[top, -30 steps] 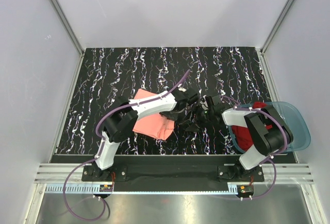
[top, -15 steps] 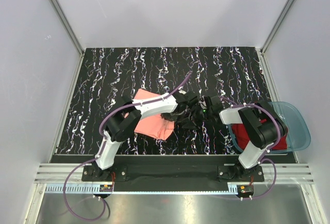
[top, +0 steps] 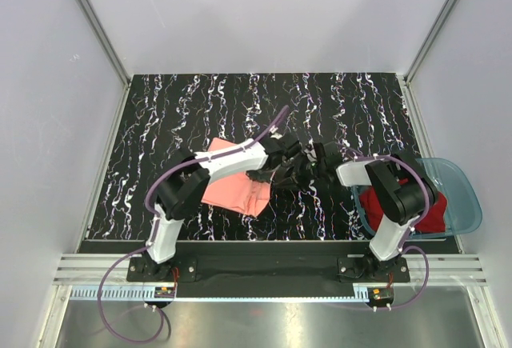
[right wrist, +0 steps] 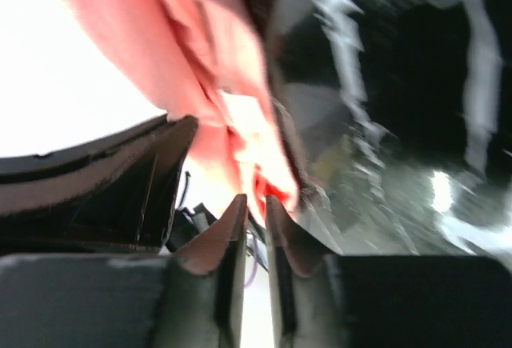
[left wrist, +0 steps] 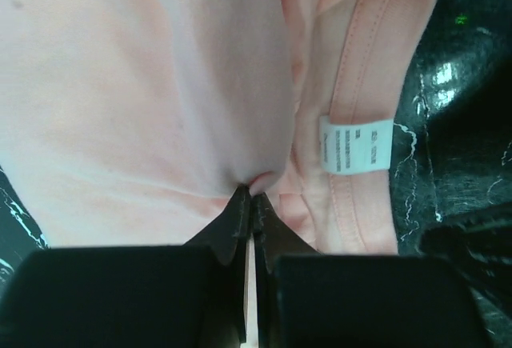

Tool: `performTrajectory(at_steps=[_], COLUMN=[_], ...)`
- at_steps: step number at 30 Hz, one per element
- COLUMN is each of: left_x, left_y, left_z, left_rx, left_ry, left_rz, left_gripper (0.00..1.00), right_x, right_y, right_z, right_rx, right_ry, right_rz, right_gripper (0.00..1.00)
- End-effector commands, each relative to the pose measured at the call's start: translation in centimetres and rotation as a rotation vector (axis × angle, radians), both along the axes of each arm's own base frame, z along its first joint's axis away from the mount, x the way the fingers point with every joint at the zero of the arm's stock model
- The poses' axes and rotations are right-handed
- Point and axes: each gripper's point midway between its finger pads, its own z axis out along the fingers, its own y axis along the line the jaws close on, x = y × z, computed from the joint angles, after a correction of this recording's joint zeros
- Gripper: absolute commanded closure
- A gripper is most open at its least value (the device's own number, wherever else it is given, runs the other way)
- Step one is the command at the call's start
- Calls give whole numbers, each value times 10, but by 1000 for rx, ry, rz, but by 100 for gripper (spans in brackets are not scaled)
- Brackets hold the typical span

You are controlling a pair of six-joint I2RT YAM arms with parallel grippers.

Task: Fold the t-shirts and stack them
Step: Fold the tshirt

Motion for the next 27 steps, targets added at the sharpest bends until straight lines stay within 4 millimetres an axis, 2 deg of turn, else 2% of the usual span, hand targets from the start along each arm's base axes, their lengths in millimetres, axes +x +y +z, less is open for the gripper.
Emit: performTrajectory(at_steps=[1, 3, 6, 12, 14, 20, 27], left_x=[13, 13, 13, 14, 15, 15, 11], left_y=[-4, -4, -8, -10, -10, -15, -24], left_z=[37, 41, 49, 59, 62, 74, 79], left_rx=[-118, -130, -158, -179, -187, -217, -260], left_ry=[-66, -65, -66, -70, -74, -73, -48], left_rz=[4, 3, 3, 5, 7, 6, 3], left_gripper=[100, 100, 100, 100, 100, 100, 100], right_x=[23, 29, 32, 43, 44, 40, 37], right_y=[15, 22, 38, 53, 55, 48, 38], right_z=[23, 25, 25, 10, 6, -26, -43], right_rx=[61, 73, 88, 108, 114, 26, -84], right_ry=[-64, -64, -63, -59, -57, -17, 19], right_rz=[15, 27, 53, 44, 48, 49, 22], right_gripper=[83, 91, 96, 100, 100, 100, 100])
